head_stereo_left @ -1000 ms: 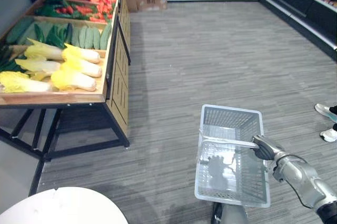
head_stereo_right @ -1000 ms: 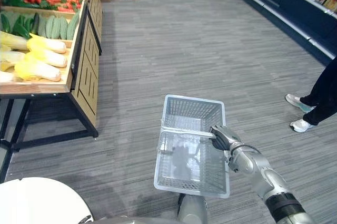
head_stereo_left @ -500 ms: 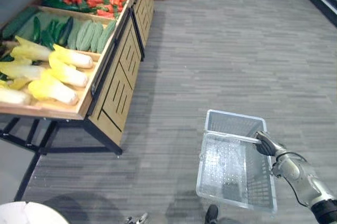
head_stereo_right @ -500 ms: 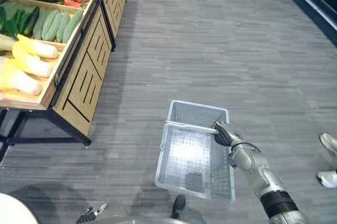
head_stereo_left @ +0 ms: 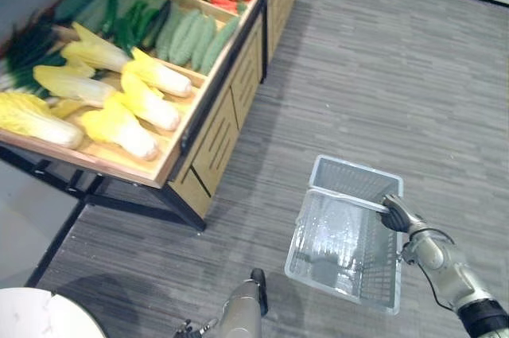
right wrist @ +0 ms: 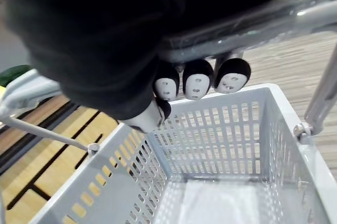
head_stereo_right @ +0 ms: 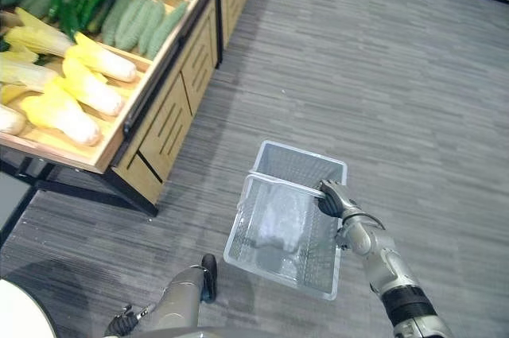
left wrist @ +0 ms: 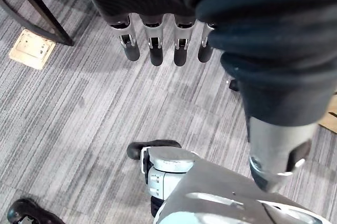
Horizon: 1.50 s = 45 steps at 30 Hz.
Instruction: Pick vegetable in the basket
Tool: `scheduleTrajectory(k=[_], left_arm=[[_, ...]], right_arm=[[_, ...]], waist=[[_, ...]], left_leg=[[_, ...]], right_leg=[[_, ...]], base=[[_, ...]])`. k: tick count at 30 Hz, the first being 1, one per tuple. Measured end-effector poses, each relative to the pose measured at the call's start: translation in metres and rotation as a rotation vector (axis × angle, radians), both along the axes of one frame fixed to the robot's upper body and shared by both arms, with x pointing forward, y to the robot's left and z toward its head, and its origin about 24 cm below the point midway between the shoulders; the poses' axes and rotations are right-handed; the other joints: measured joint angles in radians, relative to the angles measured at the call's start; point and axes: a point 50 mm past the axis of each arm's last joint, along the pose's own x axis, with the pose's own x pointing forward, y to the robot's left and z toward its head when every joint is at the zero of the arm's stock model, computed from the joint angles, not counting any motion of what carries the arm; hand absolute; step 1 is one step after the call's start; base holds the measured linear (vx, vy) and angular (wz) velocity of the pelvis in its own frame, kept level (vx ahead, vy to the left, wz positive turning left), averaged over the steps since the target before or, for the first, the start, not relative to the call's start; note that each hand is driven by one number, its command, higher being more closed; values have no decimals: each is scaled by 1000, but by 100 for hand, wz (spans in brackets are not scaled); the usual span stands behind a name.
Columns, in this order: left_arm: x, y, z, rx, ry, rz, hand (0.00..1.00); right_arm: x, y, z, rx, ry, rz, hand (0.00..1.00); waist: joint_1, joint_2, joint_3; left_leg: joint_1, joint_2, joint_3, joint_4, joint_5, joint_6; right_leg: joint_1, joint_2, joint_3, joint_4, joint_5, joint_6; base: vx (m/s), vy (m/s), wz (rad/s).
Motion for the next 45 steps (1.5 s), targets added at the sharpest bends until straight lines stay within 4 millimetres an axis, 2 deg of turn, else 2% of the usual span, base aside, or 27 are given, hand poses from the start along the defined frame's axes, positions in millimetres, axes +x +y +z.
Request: scheduleTrajectory(k=[2, 5, 7, 8, 11, 12, 14, 16, 18, 20, 21, 22, 23, 24, 25, 26, 27, 28, 29, 30, 32, 34, 36, 40, 41, 43, 45], left_arm=[[-8, -3, -2, -7, 23, 12, 0], [-16, 7, 0, 29, 51, -1, 0], [-14, 14, 2, 48, 52, -20, 0], [-8, 15, 4, 57, 28, -36, 0], [1, 25, 10, 89, -9, -48, 0], [4, 26, 11, 92, -20, -44, 0], [11, 27, 13, 93, -36, -46, 0], [16, 27, 13, 93, -49, -49, 0], [24, 25, 14, 89, -66, -53, 0], [19, 25, 13, 88, -57, -44, 0], [14, 28, 13, 93, -47, -33, 0], [8, 33, 14, 103, -35, -21, 0], [4, 41, 16, 123, -24, -22, 0], [4, 33, 12, 95, -21, 3, 0], [5, 23, 9, 63, -25, 17, 0], [5, 18, 7, 48, -22, 18, 0], [7, 14, 6, 31, -25, 10, 0], [6, 15, 6, 30, -24, 10, 0], [8, 15, 6, 30, -27, 6, 0], [3, 18, 5, 39, -4, 6, 0], [-3, 32, 8, 75, 20, 20, 0], [-1, 32, 8, 72, 0, 91, 0], [-7, 18, 2, 23, 4, 178, 0], [-7, 4, -2, -19, -5, 214, 0], [-5, 2, -2, -24, -12, 203, 0], [2, 1, 0, -22, -41, 195, 0], [7, -4, 1, -26, -49, 155, 0]], right_arm=[[0, 12, -2, 45, -10, 17, 100], [-5, 28, -13, 99, 20, 25, 100], [-7, 30, -20, 111, 49, 9, 100], [-9, 30, -24, 113, 64, 1, 100], [-10, 29, -27, 111, 78, -3, 100], [-10, 28, -26, 112, 75, -7, 100], [-10, 26, -25, 113, 72, -14, 100], [-11, 25, -27, 113, 77, -22, 100], [-17, 13, -30, 106, 91, -65, 100], [-17, 11, -30, 99, 97, -76, 100], [-18, 11, -31, 99, 99, -78, 100], [-20, 11, -31, 101, 99, -77, 100], [-23, 11, -29, 102, 92, -75, 100], [-20, 6, -24, 87, 78, -79, 100], [-10, 6, -15, 86, 38, -72, 100], [-9, 6, -13, 86, 31, -75, 100], [-12, 1, -15, 83, 40, -96, 100], [-13, 0, -16, 81, 44, -99, 100], [-15, -4, -17, 70, 54, -108, 100], [-17, -4, -19, 70, 60, -111, 100], [-20, -3, -21, 75, 68, -108, 100], [-14, -3, -17, 76, 51, -114, 100], [-13, -3, -16, 83, 47, -110, 100], [-20, -10, -20, 80, 73, -127, 100], [-22, -16, -21, 66, 81, -137, 100], [-30, -29, -22, 57, 90, -183, 100], [-51, -50, -30, 43, 127, -277, 100]], waist=[[2, -18, -9], [-11, -61, -14], [-15, -73, -16], [-19, -69, -14], [-41, -61, -11], [-45, -59, -12], [-72, -51, -10], [-96, -42, -7], [-95, -25, 5], [-91, -14, 15], [-90, -13, 15], [-90, -22, 10], [-99, -46, 3], [-68, 1, -7], [-63, 37, 0], [-64, 49, 2], [-69, 53, 7], [-71, 52, 8], [-72, 63, 23], [-80, 37, 16], [-82, -29, -2], [-62, -20, -5], [-65, -19, -11], [-66, -17, -10], [-66, -30, -3], [-82, -25, -5], [-106, 10, -18]], left_leg=[[73, -21, 7, -110, -29, -17], [175, -67, 28, -228, -23, -8], [238, -80, 17, -257, -35, 3], [281, -80, -6, -269, -53, 19], [396, -78, -64, -307, -83, 43], [431, -77, -83, -323, -85, 41], [453, -72, -142, -322, -96, 36], [461, -66, -226, -322, -97, 36], [472, -52, -313, -291, -120, -2], [504, -35, -344, -273, -150, -52], [518, -21, -366, -250, -174, -87], [515, -14, -402, -202, -219, -124], [512, -23, -432, -160, -268, -135], [473, 36, -450, -75, -315, -149], [421, 76, -480, -11, -321, -154], [409, 82, -497, -6, -317, -154], [410, 97, -551, -16, -284, -173], [415, 98, -562, -16, -278, -175], [439, 110, -610, 4, -269, -185], [439, 107, -642, 15, -261, -201], [442, 82, -667, 6, -260, -211], [415, 122, -682, 10, -223, -262], [368, 124, -694, 15, -112, -260], [281, 100, -591, 99, 107, -224], [243, 117, -476, 130, 72, -216], [175, 145, -262, 108, 12, -198], [143, 164, 55, -14, 30, -152]], right_leg=[[-47, -30, 32, 122, 4, 4], [-195, -117, 81, 478, 25, 8], [-265, -151, 114, 665, 159, -2], [-313, -147, 144, 795, 187, -3], [-420, -92, 136, 997, 38, -96], [-464, -76, 90, 975, -25, -130], [-517, -41, 36, 805, -73, -146], [-535, 12, 70, 495, -56, -123], [-539, 34, 166, 174, -1, -51], [-546, 34, 183, 152, 23, -61], [-545, 39, 178, 154, 80, -87], [-533, 46, 180, 164, 227, -146], [-527, 41, 168, 202, 326, -177], [-514, 82, 154, 219, 248, -196], [-519, 118, 168, 220, 248, -196], [-519, 129, 179, 227, 242, -203], [-526, 128, 200, 310, 175, -234], [-533, 125, 208, 344, 157, -232], [-603, 119, 238, 530, 83, -194], [-584, 109, 274, 471, 19, -123], [-542, 70, 258, 321, 24, -75], [-516, 108, 223, 260, 13, -90], [-493, 119, 192, 185, 28, -113], [-432, 89, 139, 125, 29, -139], [-408, 75, 109, 103, 24, -156], [-374, 54, 38, 71, 24, -158], [-330, 54, -73, 35, 23, -158]], base=[[157, 120, -29], [186, 160, -5], [294, 167, 20], [388, 154, 40], [354, 83, 49], [359, 33, 51], [369, -20, 97], [394, -83, 130], [508, -152, 149], [443, -143, 110], [505, -231, 107], [528, -279, 143], [745, -425, 108], [513, -324, 65], [469, -284, 25], [358, -188, 85], [335, -165, 86], [341, -190, 113], [186, -172, 111], [174, -185, 126], [242, -296, 97], [248, -295, 25], [178, -281, 19], [225, -282, 41], [152, -133, 79], [104, -59, 103], [40, 82, 123]])
